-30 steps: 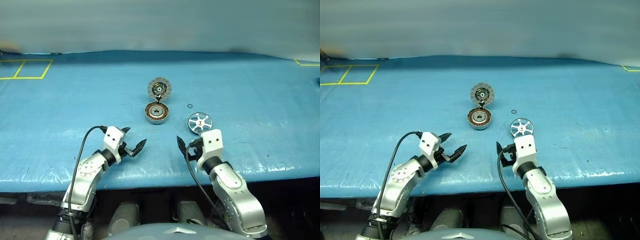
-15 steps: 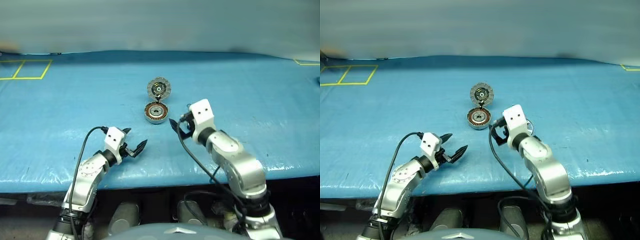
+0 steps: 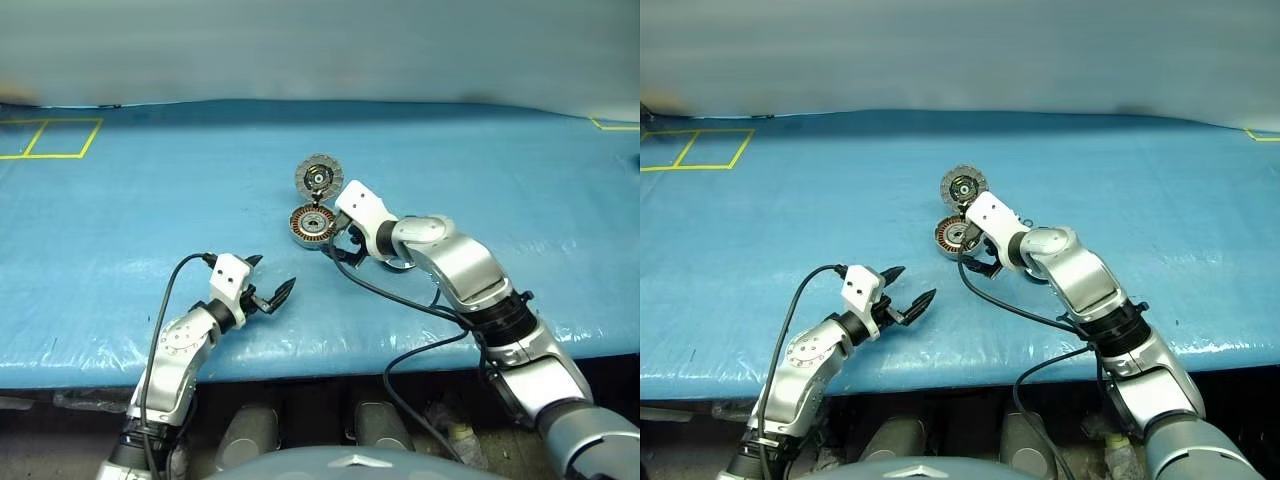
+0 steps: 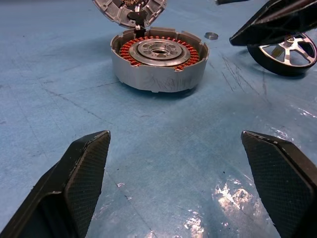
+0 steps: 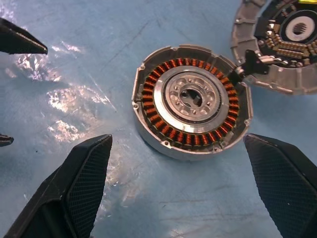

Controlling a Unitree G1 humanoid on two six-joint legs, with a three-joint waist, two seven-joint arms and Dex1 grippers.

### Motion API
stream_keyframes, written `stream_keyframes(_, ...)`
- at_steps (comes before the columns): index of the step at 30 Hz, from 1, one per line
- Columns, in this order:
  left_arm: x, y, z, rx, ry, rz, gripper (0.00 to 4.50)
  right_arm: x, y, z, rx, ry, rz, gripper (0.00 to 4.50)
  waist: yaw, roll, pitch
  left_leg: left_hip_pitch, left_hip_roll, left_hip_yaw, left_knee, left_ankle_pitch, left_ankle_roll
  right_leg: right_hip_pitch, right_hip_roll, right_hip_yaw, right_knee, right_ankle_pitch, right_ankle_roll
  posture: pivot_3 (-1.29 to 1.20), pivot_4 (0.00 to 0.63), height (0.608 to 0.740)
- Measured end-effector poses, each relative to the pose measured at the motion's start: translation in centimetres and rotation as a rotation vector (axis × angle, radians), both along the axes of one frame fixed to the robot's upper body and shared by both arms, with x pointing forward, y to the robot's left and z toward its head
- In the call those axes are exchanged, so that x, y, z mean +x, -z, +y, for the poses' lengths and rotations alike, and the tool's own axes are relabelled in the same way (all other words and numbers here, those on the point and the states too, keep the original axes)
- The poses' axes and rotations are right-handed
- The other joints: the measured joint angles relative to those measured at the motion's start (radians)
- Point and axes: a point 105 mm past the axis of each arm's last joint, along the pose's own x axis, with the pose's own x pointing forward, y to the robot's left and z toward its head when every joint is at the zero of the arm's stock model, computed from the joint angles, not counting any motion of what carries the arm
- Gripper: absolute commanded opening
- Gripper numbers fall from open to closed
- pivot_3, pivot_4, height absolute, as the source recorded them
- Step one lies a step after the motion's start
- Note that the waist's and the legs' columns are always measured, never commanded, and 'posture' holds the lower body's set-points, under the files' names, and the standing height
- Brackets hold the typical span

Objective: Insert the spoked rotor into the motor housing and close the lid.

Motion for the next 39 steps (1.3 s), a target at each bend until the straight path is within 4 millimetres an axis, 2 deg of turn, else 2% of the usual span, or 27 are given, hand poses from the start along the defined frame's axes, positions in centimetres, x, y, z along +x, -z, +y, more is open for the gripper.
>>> stream_keyframes(10,-1.0,0.9,0.2,0.021,-0.003,0.016,4.50,1.7,0.7,2.7,-0.081,-0.147,-0.047,4.48,0.001,0.000,0.000,0.000,0.000,0.000,0.000,0.000,-0.001,0.000,-0.002,0.000,0.000,0.000,0.000,0.00,0.150,0.740)
stream_keyframes(17,-1.3,1.2,0.0,0.020,-0.002,0.022,4.50,2.0,2.7,2.7,-0.133,-0.168,-0.003,4.48,0.002,0.000,0.000,0.000,-0.001,-0.001,0.000,0.000,-0.001,-0.001,-0.002,0.001,0.000,0.000,0.000,0.00,0.150,0.740)
stream_keyframes(23,-1.3,1.1,-0.1,0.014,-0.010,0.014,4.50,2.5,3.1,2.9,-0.156,-0.186,-0.014,4.48,0.001,0.000,0.000,0.000,-0.001,-0.001,0.000,0.001,-0.002,-0.001,-0.002,0.001,0.001,0.000,0.000,0.00,0.150,0.740)
stream_keyframes(26,-1.3,1.2,-0.1,0.015,-0.013,0.012,4.50,2.6,3.2,2.9,-0.164,-0.187,-0.016,3.88,0.002,0.000,0.000,0.000,-0.001,-0.001,0.000,0.001,-0.002,0.000,-0.002,0.001,0.001,0.000,0.000,0.00,0.150,0.740)
stream_keyframes(32,-1.3,1.1,-0.1,0.016,-0.020,0.007,4.50,2.5,2.9,3.0,-0.173,-0.207,-0.027,2.07,0.001,0.000,-0.001,0.000,-0.001,-0.001,0.000,0.001,-0.002,0.000,-0.002,0.001,0.001,0.000,0.000,0.00,0.150,0.740)
stream_keyframes(39,-1.1,0.5,0.1,0.036,-0.028,-0.049,4.50,1.3,3.3,3.0,-0.114,-0.161,-0.001,1.96,0.003,0.000,-0.002,0.000,-0.001,-0.003,0.000,0.000,-0.002,0.000,-0.004,0.001,0.001,0.000,0.000,0.00,0.150,0.740)
